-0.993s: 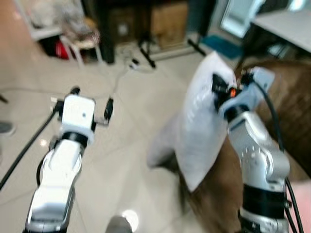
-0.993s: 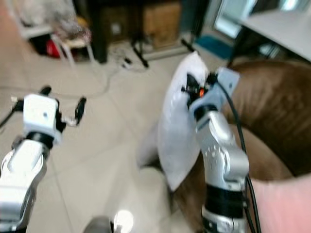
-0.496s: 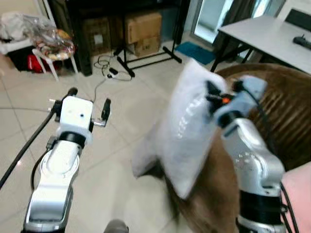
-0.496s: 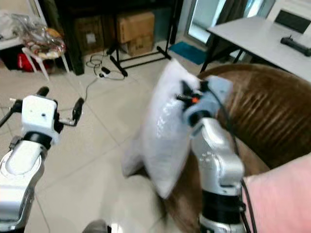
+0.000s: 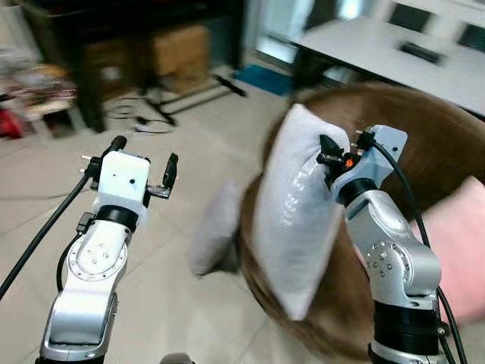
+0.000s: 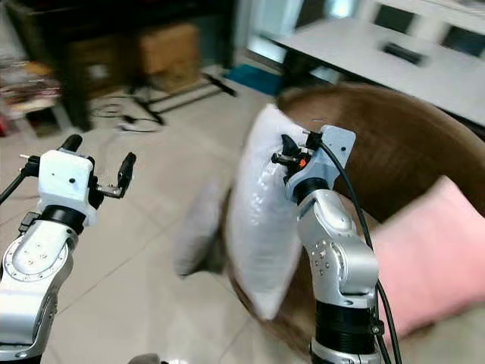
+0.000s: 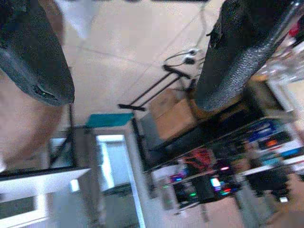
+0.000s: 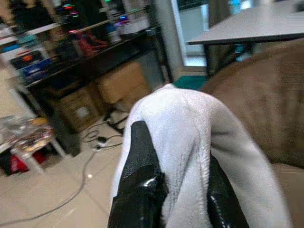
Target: Move the pillow to the sofa from floor
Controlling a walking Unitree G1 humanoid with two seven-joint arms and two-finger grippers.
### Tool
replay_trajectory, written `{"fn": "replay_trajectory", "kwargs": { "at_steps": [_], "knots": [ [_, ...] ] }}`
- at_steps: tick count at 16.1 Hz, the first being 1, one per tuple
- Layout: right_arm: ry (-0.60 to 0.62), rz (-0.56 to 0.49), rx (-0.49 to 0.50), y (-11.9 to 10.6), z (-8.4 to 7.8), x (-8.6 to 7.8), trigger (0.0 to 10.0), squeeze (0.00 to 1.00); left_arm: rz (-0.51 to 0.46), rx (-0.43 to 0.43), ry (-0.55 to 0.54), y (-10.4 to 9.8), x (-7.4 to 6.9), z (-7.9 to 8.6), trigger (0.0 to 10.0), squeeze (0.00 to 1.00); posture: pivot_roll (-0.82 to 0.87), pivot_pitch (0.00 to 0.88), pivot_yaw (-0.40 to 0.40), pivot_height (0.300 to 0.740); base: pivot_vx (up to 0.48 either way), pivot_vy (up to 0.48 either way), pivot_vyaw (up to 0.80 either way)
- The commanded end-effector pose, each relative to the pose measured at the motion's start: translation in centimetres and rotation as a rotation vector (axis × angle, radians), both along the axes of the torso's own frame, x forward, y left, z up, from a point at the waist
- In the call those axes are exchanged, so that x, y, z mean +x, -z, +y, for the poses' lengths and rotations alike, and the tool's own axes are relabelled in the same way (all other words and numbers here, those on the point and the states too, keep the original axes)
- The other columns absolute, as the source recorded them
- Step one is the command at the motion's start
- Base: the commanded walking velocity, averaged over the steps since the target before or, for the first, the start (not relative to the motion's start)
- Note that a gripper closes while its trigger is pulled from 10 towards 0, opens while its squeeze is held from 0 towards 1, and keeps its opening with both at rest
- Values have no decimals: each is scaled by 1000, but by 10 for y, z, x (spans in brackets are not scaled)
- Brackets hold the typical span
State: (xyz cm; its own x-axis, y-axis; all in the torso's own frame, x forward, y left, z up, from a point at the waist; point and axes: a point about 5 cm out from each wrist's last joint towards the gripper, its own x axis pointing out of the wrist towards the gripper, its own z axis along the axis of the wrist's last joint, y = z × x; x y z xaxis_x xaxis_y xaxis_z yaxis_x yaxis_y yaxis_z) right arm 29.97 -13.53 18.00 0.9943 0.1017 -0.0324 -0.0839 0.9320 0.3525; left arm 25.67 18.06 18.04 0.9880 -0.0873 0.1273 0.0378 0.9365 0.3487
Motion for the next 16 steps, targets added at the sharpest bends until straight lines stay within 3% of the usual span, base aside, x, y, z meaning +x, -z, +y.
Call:
{"fn": "replay_trajectory", "kwargs": {
  "at_steps": [1, 3, 12, 16],
  "knots": [
    [4, -40, 9, -9, 0, 0, 10000, 0, 0, -8, 18, -1, 2, -3, 10000, 0, 112, 0, -57, 740, 0, 0, -800],
    [1, -40, 11, -8, 2, 0, 10000, 0, -2, -19, 23, -1, 2, -3, 10000, 0, 116, 0, -60, 740, 0, 0, -800],
    [-12, -47, 9, -9, 6, 2, 10000, 0, -7, -29, 29, -1, 0, -3, 10000, 0, 121, 0, -71, 740, 315, 0, -800],
    [-78, -64, -14, -11, 13, 2, 10000, 0, -8, -31, 21, -1, 0, -2, 10000, 0, 125, 0, -76, 740, 317, 0, 0]
  ]
}}
